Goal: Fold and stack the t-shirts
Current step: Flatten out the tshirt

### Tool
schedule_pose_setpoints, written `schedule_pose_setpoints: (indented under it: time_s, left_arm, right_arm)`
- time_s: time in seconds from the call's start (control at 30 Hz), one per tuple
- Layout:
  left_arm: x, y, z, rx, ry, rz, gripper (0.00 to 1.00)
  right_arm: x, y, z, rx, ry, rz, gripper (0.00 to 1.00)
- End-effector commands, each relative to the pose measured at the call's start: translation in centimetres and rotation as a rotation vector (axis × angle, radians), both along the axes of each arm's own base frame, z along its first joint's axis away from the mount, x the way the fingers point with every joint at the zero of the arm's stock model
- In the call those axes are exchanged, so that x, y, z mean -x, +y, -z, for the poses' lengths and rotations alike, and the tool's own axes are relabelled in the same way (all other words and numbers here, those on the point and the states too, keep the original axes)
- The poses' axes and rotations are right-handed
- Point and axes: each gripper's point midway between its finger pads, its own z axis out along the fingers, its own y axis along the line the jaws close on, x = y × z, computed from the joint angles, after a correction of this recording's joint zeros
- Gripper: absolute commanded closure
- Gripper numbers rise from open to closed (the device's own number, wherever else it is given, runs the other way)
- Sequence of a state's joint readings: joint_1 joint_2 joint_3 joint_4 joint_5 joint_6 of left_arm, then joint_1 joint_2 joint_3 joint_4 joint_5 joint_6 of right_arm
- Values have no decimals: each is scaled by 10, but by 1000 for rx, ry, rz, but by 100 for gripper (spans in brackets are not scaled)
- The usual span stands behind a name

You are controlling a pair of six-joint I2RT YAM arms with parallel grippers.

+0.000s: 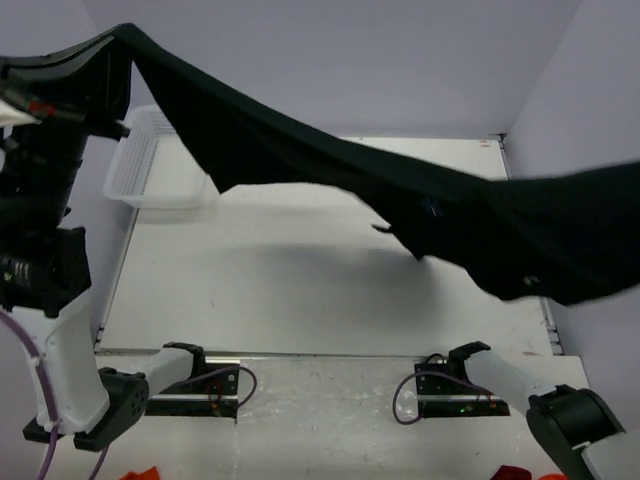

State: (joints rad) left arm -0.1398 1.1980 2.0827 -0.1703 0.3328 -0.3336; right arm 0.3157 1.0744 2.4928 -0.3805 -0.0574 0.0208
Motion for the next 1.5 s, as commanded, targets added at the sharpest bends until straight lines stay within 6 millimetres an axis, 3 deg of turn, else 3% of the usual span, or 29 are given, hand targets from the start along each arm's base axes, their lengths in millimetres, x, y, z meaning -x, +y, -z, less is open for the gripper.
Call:
schedule_pose_setpoints:
  time_s: [0.0, 0.07, 0.13, 0.17, 0.2, 0.27, 0.3, 0.37, 0.4, 0.47, 0.5, 0.53, 0.57, 0.7, 0.73, 0.8, 0.83, 0.87, 0.93, 1.13, 1.2, 1.27, 1.3, 1.33, 1.37, 1.43, 1.47]
  left_arm:
    - [32, -9, 8, 15, 60, 101, 100]
    - [45, -9, 5, 24, 54, 117, 100]
    - [44, -8, 6, 36, 62, 118, 100]
    - [33, -9, 9, 38, 79, 114, 100]
    - [13, -12, 23, 35, 124, 114, 100]
    - [-18, -16, 42, 29, 171, 109, 100]
    - [-62, -22, 85, 19, 282, 104, 100]
    - [-112, -27, 132, -4, 375, 84, 100]
    - [-142, -31, 188, -18, 486, 75, 100]
    - [-184, -27, 245, -15, 545, 11, 100]
    - [-201, -25, 307, -24, 662, -19, 100]
    - [-213, -21, 340, -25, 713, -58, 100]
    - [-227, -20, 394, -32, 791, -81, 100]
    - [-253, -17, 508, -75, 986, -127, 100]
    - [-257, -18, 525, -88, 1020, -125, 100]
    - [-272, -20, 581, -105, 1111, -132, 100]
    - [-276, -20, 592, -107, 1130, -130, 100]
    - [-284, -20, 592, -103, 1129, -135, 100]
    - [-293, -23, 609, -111, 1150, -126, 100]
    - [-322, -27, 613, -119, 1130, -129, 100]
    - [-331, -28, 600, -123, 1089, -125, 100]
    - [-339, -29, 585, -126, 1034, -126, 100]
    - [-341, -29, 581, -130, 1015, -127, 100]
    - [-344, -29, 571, -130, 980, -130, 100]
    - [-347, -29, 563, -136, 956, -132, 100]
    - [-350, -27, 545, -158, 905, -142, 100]
    - [-350, -24, 541, -167, 894, -158, 100]
  right_arm:
    - [15, 27, 16, 37, 55, -220, 100]
    - [26, 30, 17, 39, 46, -267, 100]
    - [13, 32, 19, 28, 71, -263, 100]
    - [0, 34, 22, 26, 97, -252, 100]
    - [-39, 40, 32, 14, 176, -227, 100]
    - [-88, 51, 53, 28, 270, -196, 100]
    - [-135, 61, 81, 22, 351, -170, 100]
    - [-174, 68, 112, 15, 404, -143, 100]
    - [-210, 75, 144, 9, 453, -123, 100]
    - [-247, 79, 176, -5, 519, -86, 100]
    - [-276, 82, 214, 1, 593, -55, 100]
    - [-302, 85, 240, 5, 641, -29, 100]
    - [-327, 80, 278, -3, 700, 22, 100]
    - [-391, 58, 390, -27, 895, 122, 100]
    - [-400, 51, 407, -45, 921, 143, 100]
    - [-423, 30, 455, -56, 1012, 216, 100]
    - [-434, 23, 476, -59, 1055, 244, 100]
    - [-440, 9, 482, -73, 1068, 282, 100]
    - [-446, -3, 490, -91, 1090, 316, 100]
    - [-460, -47, 506, -163, 1141, 454, 100]
    - [-464, -68, 510, -205, 1156, 547, 100]
    - [-469, -72, 504, -212, 1145, 566, 100]
    - [-473, -87, 509, -227, 1157, 597, 100]
    - [-477, -91, 511, -232, 1167, 607, 100]
    - [-482, -96, 501, -242, 1157, 623, 100]
    - [-491, -101, 499, -236, 1149, 653, 100]
    - [-494, -103, 487, -252, 1119, 659, 100]
